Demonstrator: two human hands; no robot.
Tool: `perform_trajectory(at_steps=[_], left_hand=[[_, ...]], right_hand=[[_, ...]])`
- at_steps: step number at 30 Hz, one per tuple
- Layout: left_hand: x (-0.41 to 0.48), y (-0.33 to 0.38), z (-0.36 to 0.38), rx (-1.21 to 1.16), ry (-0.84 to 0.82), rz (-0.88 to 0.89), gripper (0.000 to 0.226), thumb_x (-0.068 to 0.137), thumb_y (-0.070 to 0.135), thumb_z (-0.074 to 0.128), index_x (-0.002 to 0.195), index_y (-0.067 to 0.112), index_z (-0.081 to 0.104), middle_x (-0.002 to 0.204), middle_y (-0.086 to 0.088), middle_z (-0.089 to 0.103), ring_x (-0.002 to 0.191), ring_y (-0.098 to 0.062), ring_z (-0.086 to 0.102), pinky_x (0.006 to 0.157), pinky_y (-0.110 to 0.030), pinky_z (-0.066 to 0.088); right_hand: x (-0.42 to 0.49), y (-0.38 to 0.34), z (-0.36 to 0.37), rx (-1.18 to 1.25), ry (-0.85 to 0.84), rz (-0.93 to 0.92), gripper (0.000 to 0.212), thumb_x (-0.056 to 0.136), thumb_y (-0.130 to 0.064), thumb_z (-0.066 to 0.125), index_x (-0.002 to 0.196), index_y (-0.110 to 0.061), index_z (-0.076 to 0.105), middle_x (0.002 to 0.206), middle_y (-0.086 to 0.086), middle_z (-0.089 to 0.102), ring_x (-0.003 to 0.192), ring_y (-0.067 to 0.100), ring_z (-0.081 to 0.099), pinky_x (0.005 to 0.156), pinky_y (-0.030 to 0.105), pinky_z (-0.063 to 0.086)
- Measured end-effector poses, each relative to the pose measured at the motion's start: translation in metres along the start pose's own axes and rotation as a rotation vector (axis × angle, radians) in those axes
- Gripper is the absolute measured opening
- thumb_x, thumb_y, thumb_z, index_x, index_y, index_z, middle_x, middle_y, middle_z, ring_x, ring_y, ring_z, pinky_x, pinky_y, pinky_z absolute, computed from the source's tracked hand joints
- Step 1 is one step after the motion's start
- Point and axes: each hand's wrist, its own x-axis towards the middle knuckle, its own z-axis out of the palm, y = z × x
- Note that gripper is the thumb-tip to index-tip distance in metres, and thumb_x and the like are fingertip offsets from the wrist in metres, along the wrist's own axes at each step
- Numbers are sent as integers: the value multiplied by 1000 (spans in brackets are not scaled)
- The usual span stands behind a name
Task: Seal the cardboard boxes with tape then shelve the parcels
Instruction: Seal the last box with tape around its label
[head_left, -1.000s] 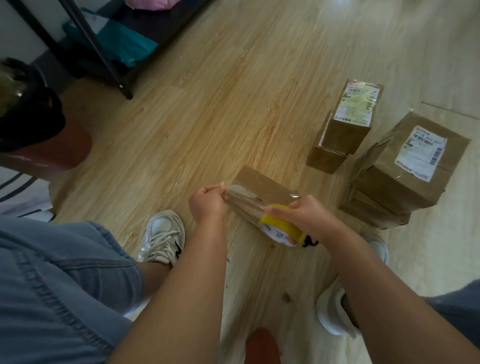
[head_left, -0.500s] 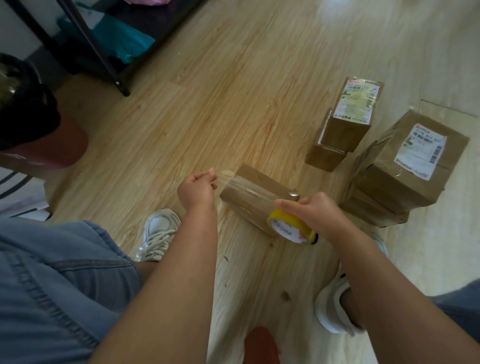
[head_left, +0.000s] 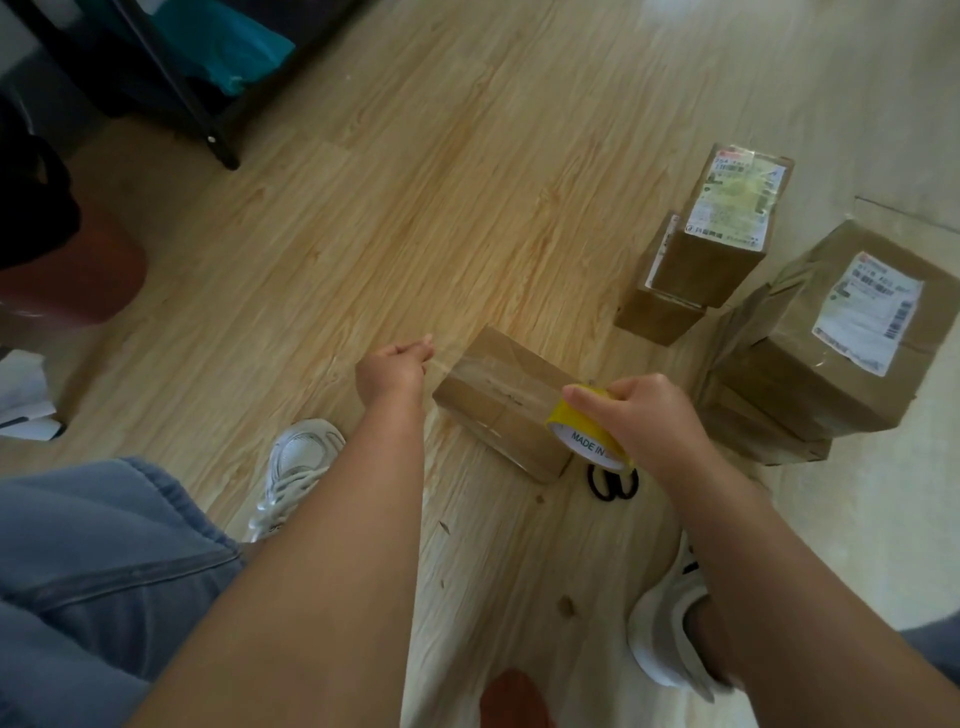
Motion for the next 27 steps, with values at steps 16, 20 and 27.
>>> perform_trajectory(at_steps=[16, 20, 27], left_hand=[[34, -32, 22, 201, 29, -95, 13, 84, 24, 77, 79, 13, 72, 97, -8, 74, 86, -22, 66, 82, -28, 49], [37, -30, 28, 160, 42, -239, 44, 80, 22, 82, 114, -2, 68, 120, -15, 67, 109, -29, 63, 95, -34, 49], [33, -28, 36, 61, -76, -463, 31, 88, 18, 67, 114, 2, 64, 85, -3, 59, 73, -19, 54, 77, -33, 44]], right_hand=[[19, 9, 20, -110, 47, 9, 59, 88, -62, 61, 59, -11, 59, 51, 4, 48, 49, 19, 50, 50, 34, 39], [18, 10, 22, -57, 54, -1, 53, 88, -58, 63, 60, -13, 61, 56, 7, 54, 54, 20, 54, 54, 41, 46], [18, 15, 26, 35, 72, 6, 50, 89, -51, 68, 52, -21, 51, 50, -1, 42, 47, 12, 41, 52, 32, 34]])
